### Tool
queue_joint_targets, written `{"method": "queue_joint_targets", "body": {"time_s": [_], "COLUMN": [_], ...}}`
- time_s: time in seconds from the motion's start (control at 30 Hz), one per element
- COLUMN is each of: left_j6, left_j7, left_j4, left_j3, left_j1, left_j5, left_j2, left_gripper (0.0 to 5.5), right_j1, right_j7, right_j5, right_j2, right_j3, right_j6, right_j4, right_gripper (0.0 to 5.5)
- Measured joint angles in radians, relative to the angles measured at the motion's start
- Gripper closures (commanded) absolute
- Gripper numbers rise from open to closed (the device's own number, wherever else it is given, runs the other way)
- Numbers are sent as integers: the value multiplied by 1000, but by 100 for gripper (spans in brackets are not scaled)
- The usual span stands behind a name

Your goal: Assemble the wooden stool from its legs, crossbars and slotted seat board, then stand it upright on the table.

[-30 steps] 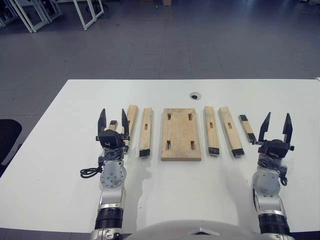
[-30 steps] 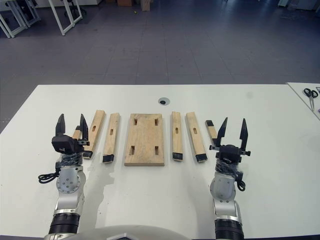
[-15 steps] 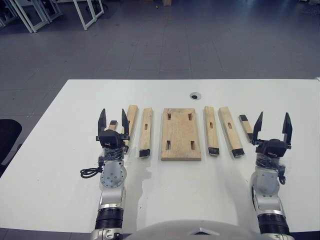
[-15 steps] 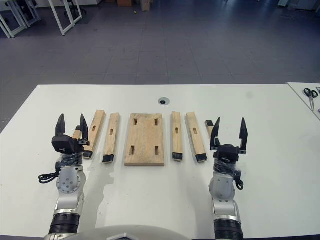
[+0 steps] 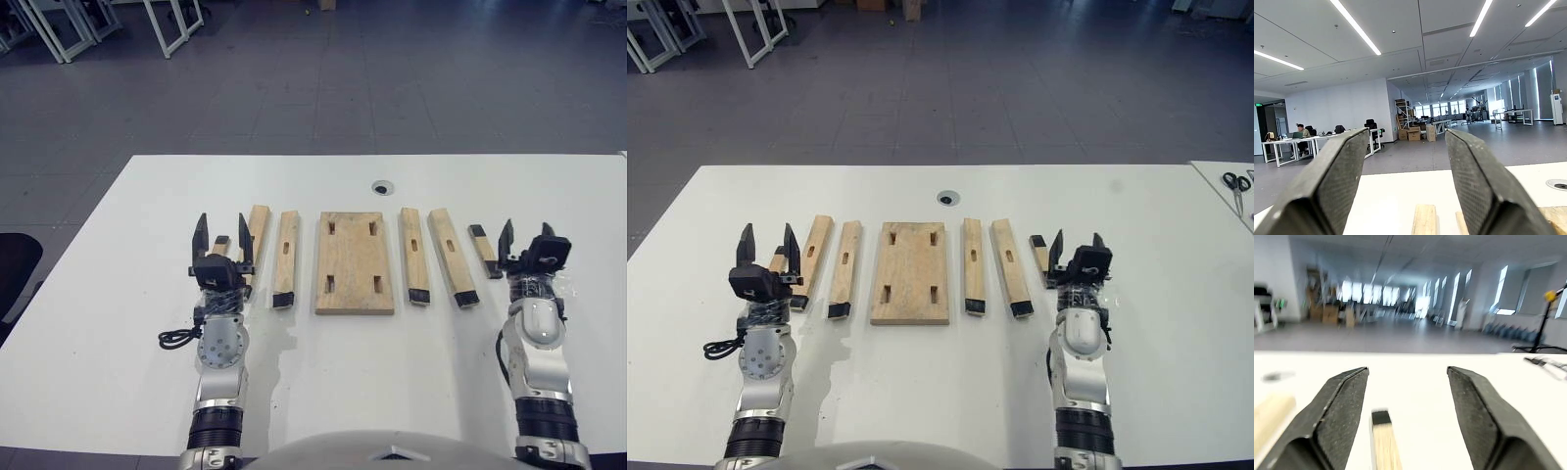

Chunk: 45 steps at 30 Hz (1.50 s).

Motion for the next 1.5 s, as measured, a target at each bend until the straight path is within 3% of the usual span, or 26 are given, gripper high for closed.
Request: {"method": "queue_joint_targets", "body": {"time_s": [0.17, 0.43, 0.83, 1.1, 1.23, 1.33, 1.5], "left_j6": [1, 3, 18, 29, 48, 136, 617], "left_j7": [1, 8, 9, 9, 9, 9, -33], "left_j4": [0, 0, 0, 0, -3, -52, -255], "left_j3": [1, 1, 0, 1, 2, 14, 0], "left_j1": [0, 0, 7, 7, 7, -14, -122], "left_j5": [1, 1, 0, -4, -16, -79, -451], "left_j2": [0, 0, -2, -2, -3, -17, -37], "left_gripper": [268, 268, 268, 268, 268, 268, 268], "right_j1": [-11, -13, -64, -98, -98, -79, -104], "right_j7": [37, 114, 139, 188, 182, 169, 257], "right_j5": [41, 49, 8, 9, 10, 22, 53], "right_j2": [-42, -50, -84, -90, -83, -39, -33], "right_j3": [-12, 15, 17, 36, 28, 1, 16], "right_j6": [433, 590, 514, 508, 502, 378, 219], "right_j4": [-75, -121, 12, 64, 61, 61, -67], "right_gripper": [255, 255, 255, 407, 419, 419, 419]}}
